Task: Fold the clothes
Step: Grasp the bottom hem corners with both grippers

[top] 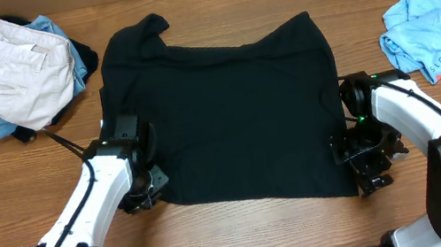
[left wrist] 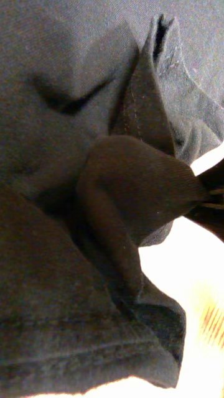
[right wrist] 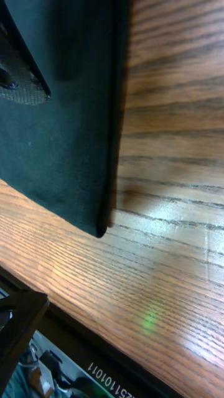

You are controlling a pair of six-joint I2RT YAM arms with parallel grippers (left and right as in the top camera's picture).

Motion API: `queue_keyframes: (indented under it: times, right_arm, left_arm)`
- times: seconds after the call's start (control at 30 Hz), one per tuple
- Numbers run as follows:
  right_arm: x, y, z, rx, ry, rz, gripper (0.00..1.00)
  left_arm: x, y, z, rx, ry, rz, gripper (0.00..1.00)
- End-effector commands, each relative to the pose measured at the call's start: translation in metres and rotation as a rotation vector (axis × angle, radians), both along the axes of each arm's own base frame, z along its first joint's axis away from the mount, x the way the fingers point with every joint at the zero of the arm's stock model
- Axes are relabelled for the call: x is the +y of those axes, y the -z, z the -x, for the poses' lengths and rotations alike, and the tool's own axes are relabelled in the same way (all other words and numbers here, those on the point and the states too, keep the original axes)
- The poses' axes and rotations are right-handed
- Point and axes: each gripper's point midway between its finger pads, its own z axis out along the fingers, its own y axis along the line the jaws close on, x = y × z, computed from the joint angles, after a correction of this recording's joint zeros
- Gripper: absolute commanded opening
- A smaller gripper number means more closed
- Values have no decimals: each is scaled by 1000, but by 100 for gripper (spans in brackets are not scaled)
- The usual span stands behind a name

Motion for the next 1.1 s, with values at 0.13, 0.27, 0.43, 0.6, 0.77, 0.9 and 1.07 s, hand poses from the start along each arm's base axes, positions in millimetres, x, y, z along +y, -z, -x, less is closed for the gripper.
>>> queue_keyframes:
  times: [0.13, 0.27, 0.43, 0.6, 0.77, 0.9, 1.07]
  right_arm:
    - [-9, -11, 8, -273, 50, 46, 100]
    - [-7, 4, 17, -276, 50, 30, 100]
    - [-1, 19, 13, -318, 52, -8, 100]
    - [-2, 27, 15, -325, 50, -4, 79]
    - [-2, 32, 19, -303, 50, -3, 60]
    - [-1, 32, 26, -273, 54, -12, 48]
    - [0, 38, 29, -275, 57, -14, 46]
  left_arm:
    - [-2, -4, -7, -19, 13, 14, 4]
    - [-3, -4, -8, -21, 18, 23, 4]
    - [-6, -4, -7, -17, 19, 40, 4]
    - [-6, -4, -7, -16, 26, 40, 4]
    - [-6, -4, -7, -16, 26, 42, 4]
    - [-7, -4, -6, -12, 26, 44, 4]
    - [-6, -4, -5, -9, 26, 43, 4]
